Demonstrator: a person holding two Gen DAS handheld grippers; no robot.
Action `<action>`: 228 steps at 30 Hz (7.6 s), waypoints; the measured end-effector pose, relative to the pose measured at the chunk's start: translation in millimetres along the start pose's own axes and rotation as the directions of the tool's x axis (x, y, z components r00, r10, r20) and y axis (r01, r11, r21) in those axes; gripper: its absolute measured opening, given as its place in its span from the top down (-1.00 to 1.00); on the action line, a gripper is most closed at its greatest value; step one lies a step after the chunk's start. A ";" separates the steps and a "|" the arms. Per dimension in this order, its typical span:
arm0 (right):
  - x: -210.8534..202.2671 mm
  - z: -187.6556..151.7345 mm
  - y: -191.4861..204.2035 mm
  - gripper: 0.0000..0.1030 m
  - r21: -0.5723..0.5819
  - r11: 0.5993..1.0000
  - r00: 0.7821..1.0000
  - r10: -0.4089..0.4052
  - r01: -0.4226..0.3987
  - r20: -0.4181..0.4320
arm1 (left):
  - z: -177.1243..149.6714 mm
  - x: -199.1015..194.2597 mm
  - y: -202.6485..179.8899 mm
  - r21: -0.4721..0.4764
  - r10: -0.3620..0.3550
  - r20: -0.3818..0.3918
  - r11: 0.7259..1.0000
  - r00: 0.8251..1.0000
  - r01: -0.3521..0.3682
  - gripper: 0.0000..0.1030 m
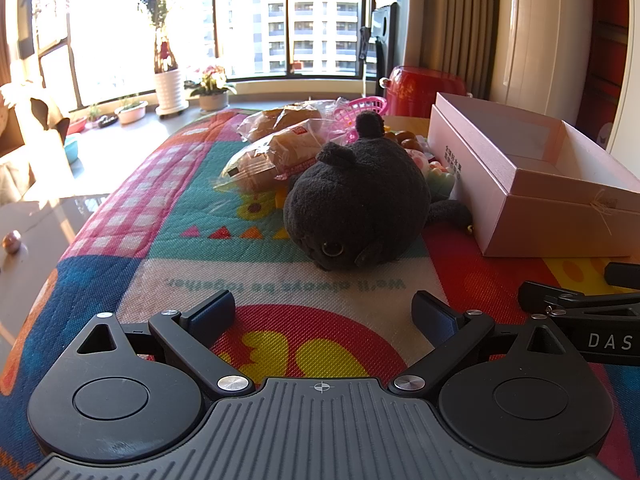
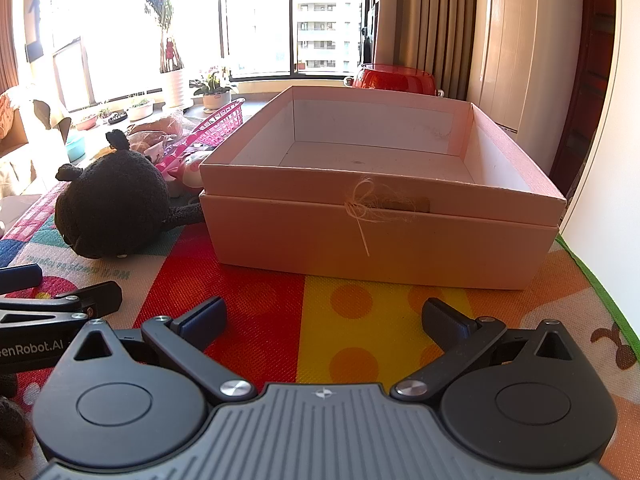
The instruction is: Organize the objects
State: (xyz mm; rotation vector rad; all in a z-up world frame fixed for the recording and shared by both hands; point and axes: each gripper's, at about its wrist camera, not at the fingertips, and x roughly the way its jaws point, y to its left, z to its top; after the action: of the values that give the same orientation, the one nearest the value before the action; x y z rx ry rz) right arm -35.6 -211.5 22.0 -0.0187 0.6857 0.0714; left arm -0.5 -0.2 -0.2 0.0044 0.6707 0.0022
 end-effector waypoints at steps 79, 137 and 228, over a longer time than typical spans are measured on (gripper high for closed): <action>-44.7 15.5 -14.5 -1.00 -0.022 0.991 0.991 0.133 -0.133 0.024 | 70.9 18.7 8.5 0.210 -0.191 0.017 0.960 0.981 0.183 -0.92; -152.1 1.0 -78.4 0.46 -0.031 0.994 0.989 0.107 -0.104 0.102 | 140.5 -15.3 -49.9 -0.028 -0.498 0.190 0.859 0.846 0.512 -0.32; -41.4 28.9 25.1 -1.00 -0.205 0.960 0.982 0.189 -0.188 -0.018 | 50.1 30.2 61.6 0.025 -0.263 -0.027 0.964 0.964 0.264 0.70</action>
State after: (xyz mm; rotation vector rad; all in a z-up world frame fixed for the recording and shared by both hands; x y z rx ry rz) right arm -51.1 -187.8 70.7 -0.1528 0.6742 0.3262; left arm 54.3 61.3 20.6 -0.0578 0.6908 -0.2641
